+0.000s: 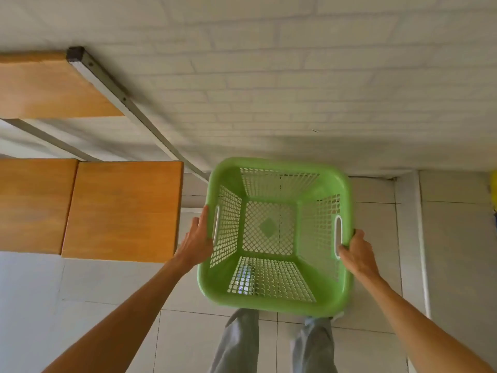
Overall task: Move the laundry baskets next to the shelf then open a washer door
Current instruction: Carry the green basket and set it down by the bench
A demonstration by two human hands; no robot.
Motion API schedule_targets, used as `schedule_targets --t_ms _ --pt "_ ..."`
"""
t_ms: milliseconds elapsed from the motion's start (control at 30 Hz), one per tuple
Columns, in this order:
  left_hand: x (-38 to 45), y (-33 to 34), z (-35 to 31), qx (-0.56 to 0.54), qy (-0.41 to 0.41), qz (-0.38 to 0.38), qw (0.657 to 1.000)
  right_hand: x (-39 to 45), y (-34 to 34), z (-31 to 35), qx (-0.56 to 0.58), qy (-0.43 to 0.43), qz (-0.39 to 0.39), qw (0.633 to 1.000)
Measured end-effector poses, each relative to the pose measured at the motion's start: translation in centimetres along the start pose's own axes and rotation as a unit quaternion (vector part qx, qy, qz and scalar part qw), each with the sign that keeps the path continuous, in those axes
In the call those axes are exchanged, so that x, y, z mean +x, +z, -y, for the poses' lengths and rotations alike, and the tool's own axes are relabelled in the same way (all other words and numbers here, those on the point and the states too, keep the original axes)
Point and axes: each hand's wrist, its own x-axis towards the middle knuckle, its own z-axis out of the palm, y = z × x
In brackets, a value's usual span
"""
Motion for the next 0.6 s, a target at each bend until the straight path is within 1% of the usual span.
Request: schedule_targets --t_ms 33,167,267,433,600 --pt "0.3 -0.4 1.8 -0.002 0.017 -0.003 1.000 0.3 1.1 1.3 -0.002 0.004 0.003 1.000" --pt "2.4 -0.8 6.9 -0.024 0.040 -0.039 0.998 1.4 4.2 5.0 0.007 0.005 0.019 1.000" --pt "4.3 -0.9 9.2 -0.038 0.021 -0.042 0.998 2.4 5.6 7.1 0.018 -0.002 0.045 0.999" --pt "7.3 -1.3 11.0 -0.019 -0.004 -0.035 0.999 4.8 7.0 9.5 0.030 -0.006 0.043 0.999" --pt "9.0 -1.1 11.7 -0.020 -0.003 -0.038 0.999 6.4 8.0 10.4 0.020 0.003 0.032 0.999"
